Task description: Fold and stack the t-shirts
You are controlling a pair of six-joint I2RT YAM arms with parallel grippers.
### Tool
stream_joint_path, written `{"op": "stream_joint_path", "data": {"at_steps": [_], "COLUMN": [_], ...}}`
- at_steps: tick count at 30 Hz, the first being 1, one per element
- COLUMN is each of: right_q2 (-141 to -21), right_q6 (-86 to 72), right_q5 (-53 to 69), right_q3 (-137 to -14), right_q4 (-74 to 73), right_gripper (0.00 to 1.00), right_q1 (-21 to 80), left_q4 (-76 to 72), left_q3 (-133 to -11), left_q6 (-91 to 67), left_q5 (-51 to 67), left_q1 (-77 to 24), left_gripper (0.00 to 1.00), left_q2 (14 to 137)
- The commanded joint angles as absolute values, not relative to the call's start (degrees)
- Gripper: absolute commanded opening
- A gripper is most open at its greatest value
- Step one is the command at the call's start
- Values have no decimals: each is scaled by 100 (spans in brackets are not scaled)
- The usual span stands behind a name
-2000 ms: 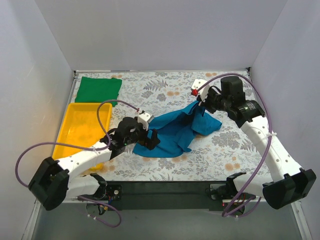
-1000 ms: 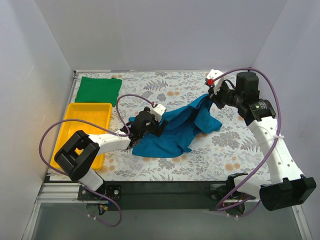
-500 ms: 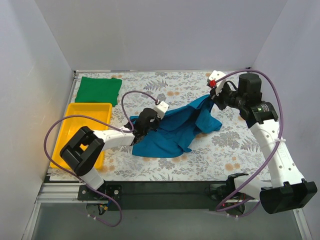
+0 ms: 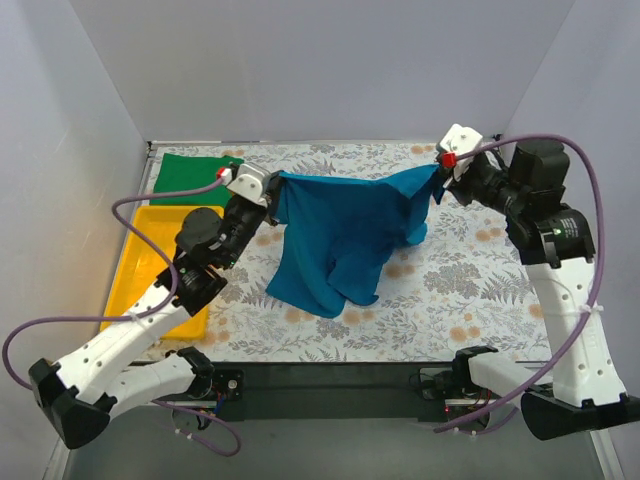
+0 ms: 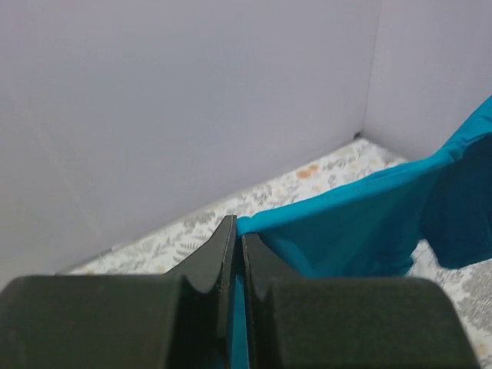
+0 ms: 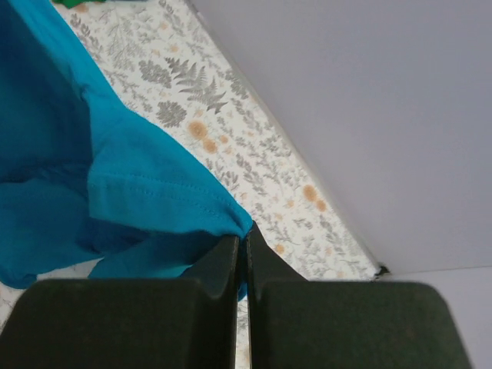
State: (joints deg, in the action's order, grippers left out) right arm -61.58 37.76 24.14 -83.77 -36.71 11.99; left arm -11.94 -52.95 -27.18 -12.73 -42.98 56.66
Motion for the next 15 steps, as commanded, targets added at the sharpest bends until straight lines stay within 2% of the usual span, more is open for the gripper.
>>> {"op": "stream_joint_path", "data": {"at_steps": [1,10,15], "right_q2": [-5828,-5634,-5546], "right_q6": [3999,4096,4113], "right_q5": [2452,2408,2417], "right_q3": [-9183,-10589,-10907], "right_q4": [-3779,-3806,-3753], "right_gripper": [1,1,1], "right_q1": [1178,1037,958], "left_q4": [-827,-422,-299], "left_q3": [-5712,-6836,-7110], "left_q6": [-2733,-3111,-3129], "left_q5": [-985,-396,-281], "left_q1": [-4333,-4333,-4333], "left_gripper": [0,0,0], "left_q2": [5292,4957,4861]}}
